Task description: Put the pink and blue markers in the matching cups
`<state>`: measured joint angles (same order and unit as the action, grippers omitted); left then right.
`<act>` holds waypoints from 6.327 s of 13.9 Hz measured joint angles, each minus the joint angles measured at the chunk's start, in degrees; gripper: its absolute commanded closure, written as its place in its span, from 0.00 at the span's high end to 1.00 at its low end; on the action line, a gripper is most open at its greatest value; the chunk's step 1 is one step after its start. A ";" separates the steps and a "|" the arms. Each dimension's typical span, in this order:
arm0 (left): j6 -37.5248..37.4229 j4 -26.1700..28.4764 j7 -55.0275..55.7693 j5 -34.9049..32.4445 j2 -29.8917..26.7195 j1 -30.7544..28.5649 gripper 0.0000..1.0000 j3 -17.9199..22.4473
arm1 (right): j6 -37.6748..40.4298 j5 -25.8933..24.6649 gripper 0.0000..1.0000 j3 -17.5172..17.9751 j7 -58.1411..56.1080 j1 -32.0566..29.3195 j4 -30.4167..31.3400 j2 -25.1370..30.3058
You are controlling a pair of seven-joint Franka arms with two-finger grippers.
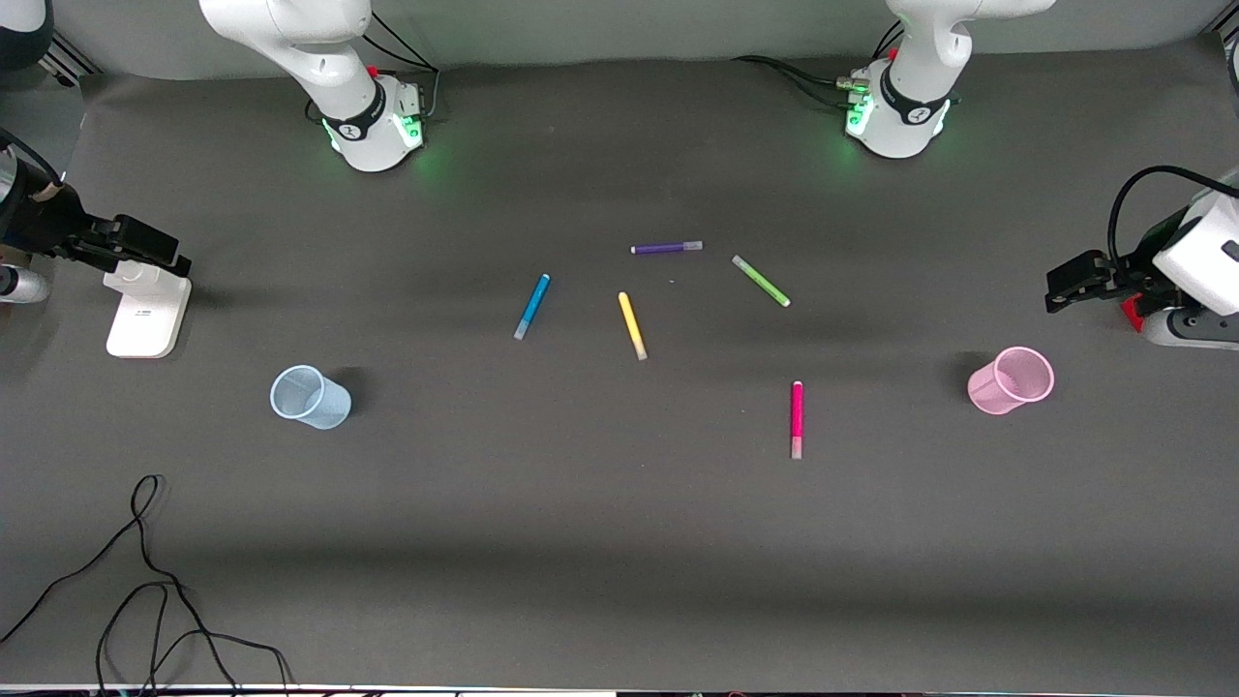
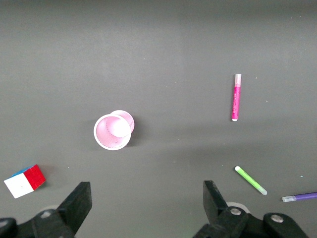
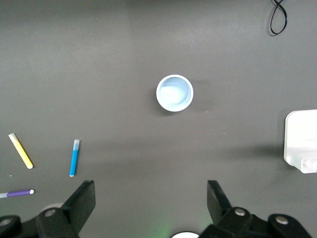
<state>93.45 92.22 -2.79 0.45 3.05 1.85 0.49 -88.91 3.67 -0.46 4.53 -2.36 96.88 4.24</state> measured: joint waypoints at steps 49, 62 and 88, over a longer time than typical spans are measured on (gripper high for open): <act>36.70 17.81 7.14 -3.09 19.51 9.55 1.00 -12.06 | -44.89 13.08 0.79 -0.09 60.32 44.02 25.25 -31.76; 45.78 18.16 12.11 -7.17 30.93 9.88 0.78 -11.73 | -44.60 13.12 0.00 -4.12 60.70 46.29 27.69 -28.22; -0.54 -3.83 17.62 -1.89 18.57 -4.28 0.00 -11.08 | 22.73 39.04 0.00 -51.86 8.82 29.01 3.59 -26.55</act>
<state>92.91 88.39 14.84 -1.44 21.62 -2.43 -10.60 -66.18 42.71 -52.31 13.35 26.65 100.47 -22.31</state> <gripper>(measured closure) 0.819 0.824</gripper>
